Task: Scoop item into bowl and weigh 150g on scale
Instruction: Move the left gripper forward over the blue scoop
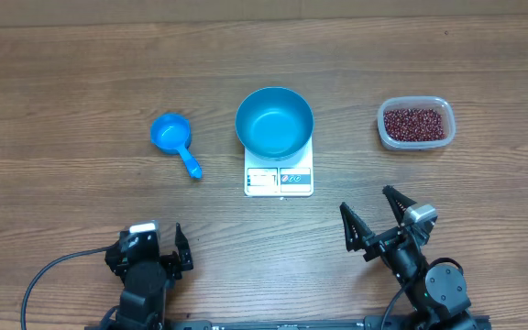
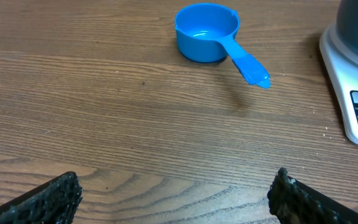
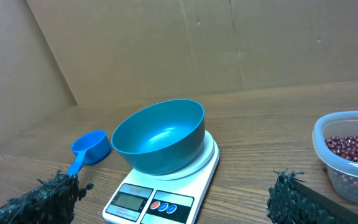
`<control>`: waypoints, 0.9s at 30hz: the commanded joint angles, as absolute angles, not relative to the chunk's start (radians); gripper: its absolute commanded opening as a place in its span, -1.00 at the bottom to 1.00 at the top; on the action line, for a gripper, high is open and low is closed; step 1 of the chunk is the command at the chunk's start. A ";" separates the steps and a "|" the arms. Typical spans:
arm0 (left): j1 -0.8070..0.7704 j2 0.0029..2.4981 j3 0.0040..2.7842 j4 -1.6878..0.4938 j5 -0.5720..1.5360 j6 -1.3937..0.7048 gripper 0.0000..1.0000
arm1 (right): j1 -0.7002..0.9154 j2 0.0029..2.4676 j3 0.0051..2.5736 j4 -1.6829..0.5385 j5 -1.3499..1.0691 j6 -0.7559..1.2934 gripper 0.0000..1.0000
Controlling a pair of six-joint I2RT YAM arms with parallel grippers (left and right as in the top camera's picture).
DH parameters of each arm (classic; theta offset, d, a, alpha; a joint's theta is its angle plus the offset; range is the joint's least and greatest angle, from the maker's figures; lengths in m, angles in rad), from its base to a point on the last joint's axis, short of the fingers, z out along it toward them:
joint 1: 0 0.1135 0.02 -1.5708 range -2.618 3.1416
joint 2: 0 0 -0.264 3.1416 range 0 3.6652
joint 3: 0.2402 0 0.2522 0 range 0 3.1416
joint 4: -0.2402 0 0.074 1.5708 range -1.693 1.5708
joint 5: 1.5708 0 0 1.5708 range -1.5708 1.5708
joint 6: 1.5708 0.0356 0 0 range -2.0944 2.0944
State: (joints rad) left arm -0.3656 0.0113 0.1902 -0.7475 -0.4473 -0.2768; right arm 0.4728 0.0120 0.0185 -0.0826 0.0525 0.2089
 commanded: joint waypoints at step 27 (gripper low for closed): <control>-0.360 0.005 0.220 -0.668 -0.236 -0.321 0.99 | 0.478 0.003 0.008 -0.078 0.059 0.209 1.00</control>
State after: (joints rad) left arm -0.3656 0.0109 0.1905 -0.7200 -0.2867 -0.3084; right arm 0.4728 0.0120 0.0185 -0.0830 0.0525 0.2089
